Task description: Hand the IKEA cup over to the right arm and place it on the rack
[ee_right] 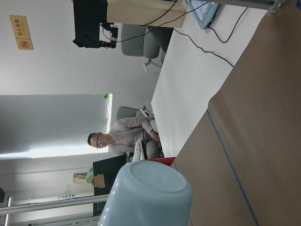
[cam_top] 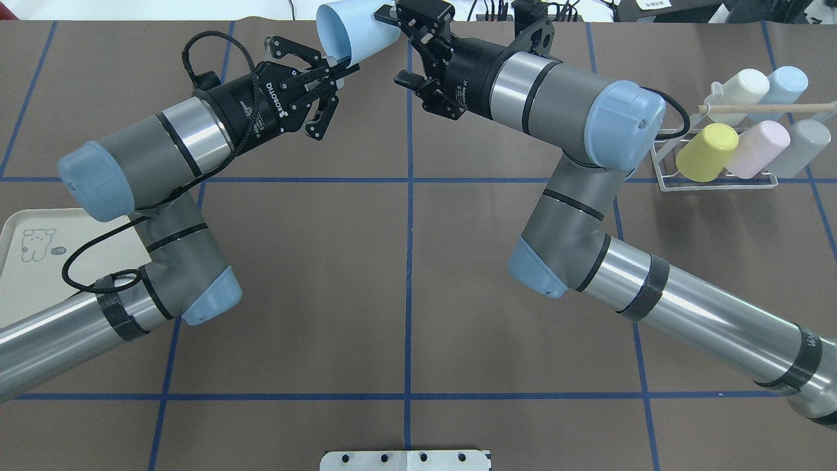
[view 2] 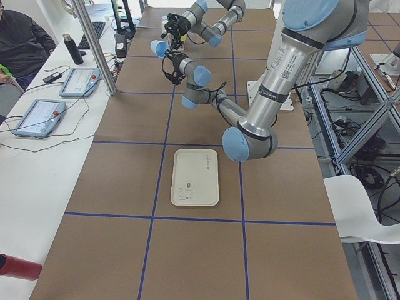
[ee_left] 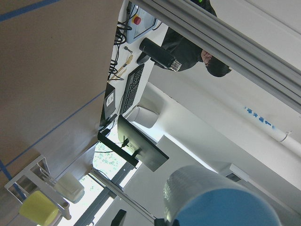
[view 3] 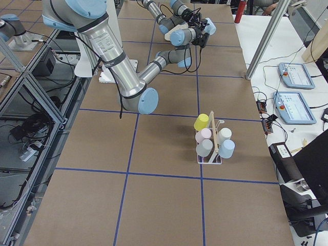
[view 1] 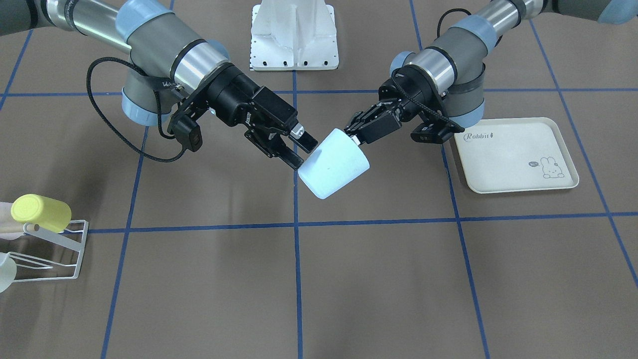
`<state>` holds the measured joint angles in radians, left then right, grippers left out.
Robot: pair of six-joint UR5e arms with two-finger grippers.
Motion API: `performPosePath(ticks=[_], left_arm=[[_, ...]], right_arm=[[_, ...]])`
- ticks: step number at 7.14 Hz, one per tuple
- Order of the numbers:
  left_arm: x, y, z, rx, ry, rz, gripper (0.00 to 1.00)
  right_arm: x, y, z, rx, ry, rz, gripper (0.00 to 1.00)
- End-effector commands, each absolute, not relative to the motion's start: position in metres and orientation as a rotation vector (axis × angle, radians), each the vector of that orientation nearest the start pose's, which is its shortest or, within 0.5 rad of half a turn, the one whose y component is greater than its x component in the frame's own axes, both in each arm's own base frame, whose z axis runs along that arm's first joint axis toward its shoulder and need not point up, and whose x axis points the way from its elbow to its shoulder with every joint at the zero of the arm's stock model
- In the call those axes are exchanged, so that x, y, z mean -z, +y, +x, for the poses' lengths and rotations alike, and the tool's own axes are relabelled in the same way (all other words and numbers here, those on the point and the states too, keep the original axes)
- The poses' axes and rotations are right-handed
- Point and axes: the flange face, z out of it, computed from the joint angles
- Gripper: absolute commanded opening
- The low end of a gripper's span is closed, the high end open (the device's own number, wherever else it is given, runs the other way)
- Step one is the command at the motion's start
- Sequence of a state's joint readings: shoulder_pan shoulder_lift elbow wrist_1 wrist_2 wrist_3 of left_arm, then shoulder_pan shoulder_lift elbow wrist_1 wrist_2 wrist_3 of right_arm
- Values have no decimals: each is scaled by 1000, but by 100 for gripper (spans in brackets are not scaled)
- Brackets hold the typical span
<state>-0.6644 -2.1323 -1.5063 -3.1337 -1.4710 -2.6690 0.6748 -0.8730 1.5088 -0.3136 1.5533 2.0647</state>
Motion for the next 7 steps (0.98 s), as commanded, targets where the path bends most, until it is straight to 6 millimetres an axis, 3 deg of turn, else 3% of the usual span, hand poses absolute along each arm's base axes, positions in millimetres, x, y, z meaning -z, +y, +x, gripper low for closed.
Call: performPosePath(ticks=[1,7], left_arm=[[-193,-485,400,1114,2247,-441,0],[-195,-480,404,1107,2244,-453,0]], right_arm=[[-130,-512,-425,-801,-1965,193,100],[-121,-518,-430,-806,-1971,198,99]])
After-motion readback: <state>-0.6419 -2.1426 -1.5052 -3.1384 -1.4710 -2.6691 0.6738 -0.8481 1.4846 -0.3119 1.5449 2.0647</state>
